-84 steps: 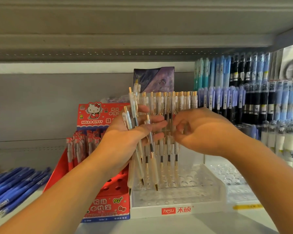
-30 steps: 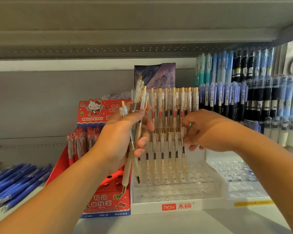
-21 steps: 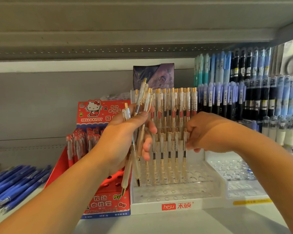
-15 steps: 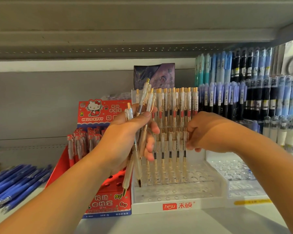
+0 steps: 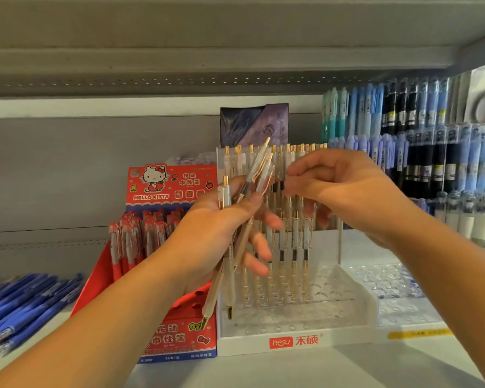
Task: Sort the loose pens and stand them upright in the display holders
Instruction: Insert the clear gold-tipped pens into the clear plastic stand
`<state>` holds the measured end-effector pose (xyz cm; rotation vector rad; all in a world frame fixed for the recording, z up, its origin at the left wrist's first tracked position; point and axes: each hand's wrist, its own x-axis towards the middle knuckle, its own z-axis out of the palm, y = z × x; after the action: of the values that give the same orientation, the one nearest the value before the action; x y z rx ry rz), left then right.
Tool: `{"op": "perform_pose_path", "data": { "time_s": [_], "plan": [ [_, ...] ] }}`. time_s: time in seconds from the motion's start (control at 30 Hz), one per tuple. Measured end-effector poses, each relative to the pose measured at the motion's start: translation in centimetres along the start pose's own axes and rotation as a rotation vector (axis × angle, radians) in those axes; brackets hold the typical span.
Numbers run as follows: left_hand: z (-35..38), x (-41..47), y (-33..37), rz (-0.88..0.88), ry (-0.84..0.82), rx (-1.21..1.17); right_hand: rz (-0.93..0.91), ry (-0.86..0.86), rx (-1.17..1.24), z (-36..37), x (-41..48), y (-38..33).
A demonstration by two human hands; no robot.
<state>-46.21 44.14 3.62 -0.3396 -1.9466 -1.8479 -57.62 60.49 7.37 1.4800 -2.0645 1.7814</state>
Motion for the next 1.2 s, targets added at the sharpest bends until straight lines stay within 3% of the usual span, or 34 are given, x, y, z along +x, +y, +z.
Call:
{"op": "perform_pose_path", "data": {
  "time_s": [0.17,0.47,0.77,0.87,1.03,1.2],
  "plan": [
    [-0.1,-0.1,-0.2,-0.016,-0.031,0.026,-0.028,-0.005,0.211,1.1,-0.4,0.1],
    [0.2,-0.1,-0.2,-0.051,-0.092,0.076,0.037,0.006,0.228,1.6,-0.4,0.3],
    [-0.2,0.4,-0.2,0.021,0.092,-0.018,0.08,0.108,0.424,-0.8,0.2,-0.3],
    [-0.6,0.6,-0.3,0.089,0.138,0.029,0.132,0.116,0.353,-1.7,0.5,-0.2],
    [-1.0,0.6,-0.5,0.103,0.157,0.1,0.222,0.205,-0.099,-2.3,1.2,0.2],
    [-1.0,0.6,-0.5,0.095,0.157,0.106,0.254,0.203,-0.256,-2.5,1.4,0.6]
  ]
}}
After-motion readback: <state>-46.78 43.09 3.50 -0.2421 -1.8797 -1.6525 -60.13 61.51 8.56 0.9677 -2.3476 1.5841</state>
